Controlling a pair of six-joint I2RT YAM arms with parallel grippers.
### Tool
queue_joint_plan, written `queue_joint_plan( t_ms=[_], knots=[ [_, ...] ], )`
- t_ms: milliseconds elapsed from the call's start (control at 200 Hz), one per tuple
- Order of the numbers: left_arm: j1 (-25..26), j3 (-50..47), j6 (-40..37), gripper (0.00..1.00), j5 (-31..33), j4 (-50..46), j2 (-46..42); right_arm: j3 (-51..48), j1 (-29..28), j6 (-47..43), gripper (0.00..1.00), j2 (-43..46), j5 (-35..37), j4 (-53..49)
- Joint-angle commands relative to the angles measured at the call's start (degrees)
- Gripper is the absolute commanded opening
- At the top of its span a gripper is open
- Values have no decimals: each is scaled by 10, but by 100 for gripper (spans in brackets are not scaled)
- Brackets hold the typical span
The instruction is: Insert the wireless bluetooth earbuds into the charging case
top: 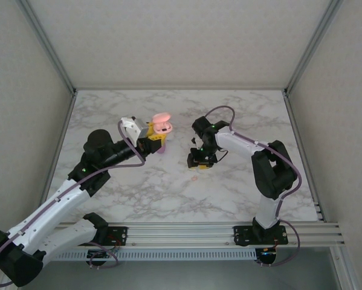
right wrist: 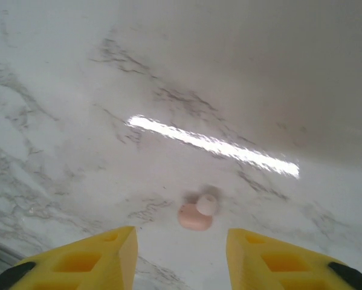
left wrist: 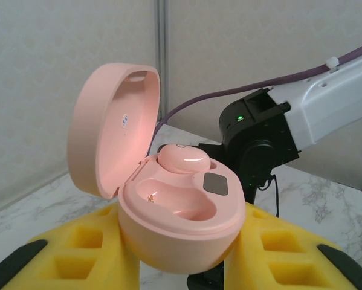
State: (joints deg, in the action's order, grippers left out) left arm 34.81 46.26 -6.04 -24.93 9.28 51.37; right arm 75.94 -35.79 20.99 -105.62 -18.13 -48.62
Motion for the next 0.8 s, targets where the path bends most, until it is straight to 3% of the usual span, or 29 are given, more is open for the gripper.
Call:
queue_joint_plan(
  t_ms=[0, 300, 796],
  knots=[
    [1, 13, -6, 18, 11, -6, -14, 31, -5, -77, 44, -40, -40, 9],
    [2, 16, -3, 18, 12, -12, -14, 52, -4, -67, 42, -106, -97, 34],
    [2, 23, -1, 17, 4, -8, 2, -25, -5, -56, 42, -61, -88, 37]
  ],
)
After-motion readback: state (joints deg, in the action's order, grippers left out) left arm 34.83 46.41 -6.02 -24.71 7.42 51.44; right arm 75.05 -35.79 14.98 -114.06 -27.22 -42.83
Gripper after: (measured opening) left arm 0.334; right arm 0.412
